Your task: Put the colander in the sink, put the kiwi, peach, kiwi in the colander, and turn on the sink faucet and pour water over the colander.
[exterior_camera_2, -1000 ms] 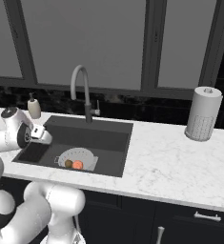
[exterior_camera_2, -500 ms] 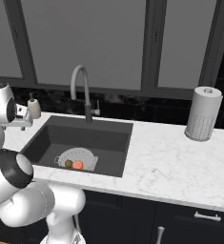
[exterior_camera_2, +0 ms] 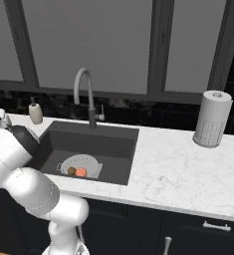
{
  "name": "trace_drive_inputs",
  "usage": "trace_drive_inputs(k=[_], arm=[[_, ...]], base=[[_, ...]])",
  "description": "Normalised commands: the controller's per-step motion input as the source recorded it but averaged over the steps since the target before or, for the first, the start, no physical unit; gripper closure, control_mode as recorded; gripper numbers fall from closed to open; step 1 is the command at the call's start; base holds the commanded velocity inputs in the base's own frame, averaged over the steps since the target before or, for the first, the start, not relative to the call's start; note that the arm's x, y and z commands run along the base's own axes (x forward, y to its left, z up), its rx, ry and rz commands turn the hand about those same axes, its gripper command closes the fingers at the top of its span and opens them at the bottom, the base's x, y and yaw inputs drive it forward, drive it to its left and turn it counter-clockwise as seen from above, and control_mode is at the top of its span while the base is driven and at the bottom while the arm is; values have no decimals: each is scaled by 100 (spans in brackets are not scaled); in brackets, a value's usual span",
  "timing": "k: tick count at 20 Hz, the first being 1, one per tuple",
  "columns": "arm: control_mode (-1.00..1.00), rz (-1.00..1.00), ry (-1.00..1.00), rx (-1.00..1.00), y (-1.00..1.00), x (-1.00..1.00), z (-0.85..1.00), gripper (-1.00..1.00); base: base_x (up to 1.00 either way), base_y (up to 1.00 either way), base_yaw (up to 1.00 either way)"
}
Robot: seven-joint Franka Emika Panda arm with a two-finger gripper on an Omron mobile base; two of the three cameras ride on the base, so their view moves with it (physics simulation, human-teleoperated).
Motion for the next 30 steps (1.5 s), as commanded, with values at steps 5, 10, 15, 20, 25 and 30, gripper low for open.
trace_drive_inputs(k=[5,10,15,20,25,30], arm=[[-100,14,0,-8,75,-4,-21,-100],[-100,10,0,-6,56,0,-21,-100],[-100,9,0,-7,51,0,-35,-100],[-100,5,0,-6,58,21,-25,-100],[-100,0,0,-5,38,48,-14,-100],[-100,0,0,-8,23,45,-24,-100]], base=[[0,0,0],[0,0,0],[0,0,0],[0,0,0],[0,0,0],[0,0,0]])
